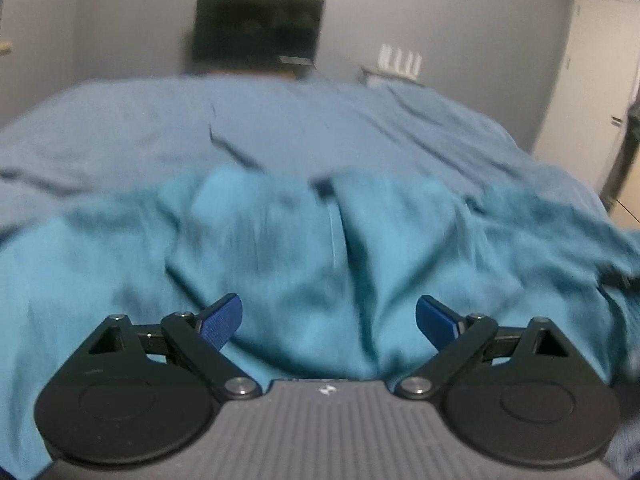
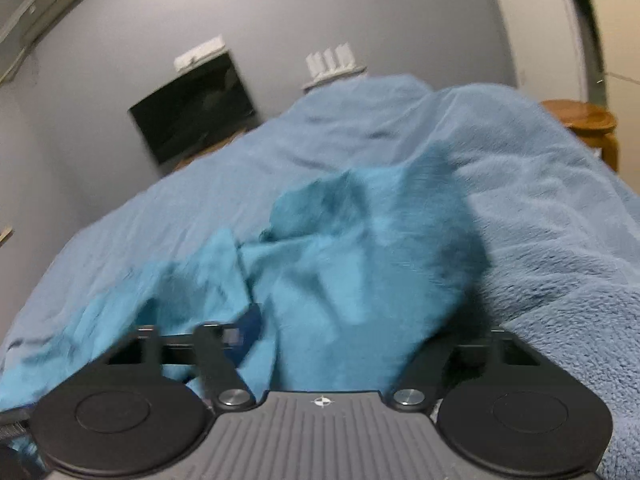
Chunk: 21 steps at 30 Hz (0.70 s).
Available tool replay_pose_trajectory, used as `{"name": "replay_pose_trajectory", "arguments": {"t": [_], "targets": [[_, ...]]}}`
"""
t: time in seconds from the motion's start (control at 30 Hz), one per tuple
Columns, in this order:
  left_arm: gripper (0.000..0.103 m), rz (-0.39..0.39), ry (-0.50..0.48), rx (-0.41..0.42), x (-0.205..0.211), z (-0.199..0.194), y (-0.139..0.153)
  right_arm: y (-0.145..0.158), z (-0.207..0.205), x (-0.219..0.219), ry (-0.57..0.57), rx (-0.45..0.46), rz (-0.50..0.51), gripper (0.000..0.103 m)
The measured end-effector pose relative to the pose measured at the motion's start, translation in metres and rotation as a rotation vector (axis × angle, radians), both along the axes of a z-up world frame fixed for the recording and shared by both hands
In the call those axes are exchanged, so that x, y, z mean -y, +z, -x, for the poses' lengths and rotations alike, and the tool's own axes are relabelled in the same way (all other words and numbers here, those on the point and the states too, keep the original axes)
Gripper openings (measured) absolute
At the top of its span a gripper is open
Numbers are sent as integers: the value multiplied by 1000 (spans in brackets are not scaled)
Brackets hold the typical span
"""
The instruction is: Fold large clothes
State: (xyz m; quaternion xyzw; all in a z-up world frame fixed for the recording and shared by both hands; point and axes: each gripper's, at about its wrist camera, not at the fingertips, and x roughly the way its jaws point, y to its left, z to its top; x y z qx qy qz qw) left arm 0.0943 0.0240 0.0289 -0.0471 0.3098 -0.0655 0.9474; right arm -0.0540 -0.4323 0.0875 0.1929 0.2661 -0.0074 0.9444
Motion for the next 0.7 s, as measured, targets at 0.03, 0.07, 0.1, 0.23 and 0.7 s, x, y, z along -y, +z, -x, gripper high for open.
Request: {"name": "replay_pose_trajectory", "arguments": {"t": [0.03, 0.07, 0.1, 0.23, 0.7], "targets": [[95, -35, -3, 14, 7, -6, 0, -2, 2, 2, -17, 7, 0, 35], [95, -86, -7, 15, 15, -13, -4, -3, 5, 4, -31, 19, -13, 27], [95, -150, -7, -4, 24, -21, -12, -4, 9, 8, -35, 31, -35, 21], [94, -322, -75, -104, 49, -34, -59, 3, 15, 2, 24, 110, -15, 15], [92, 383, 152, 25, -117, 22, 53, 88, 41, -198, 635, 490, 277, 15]]}}
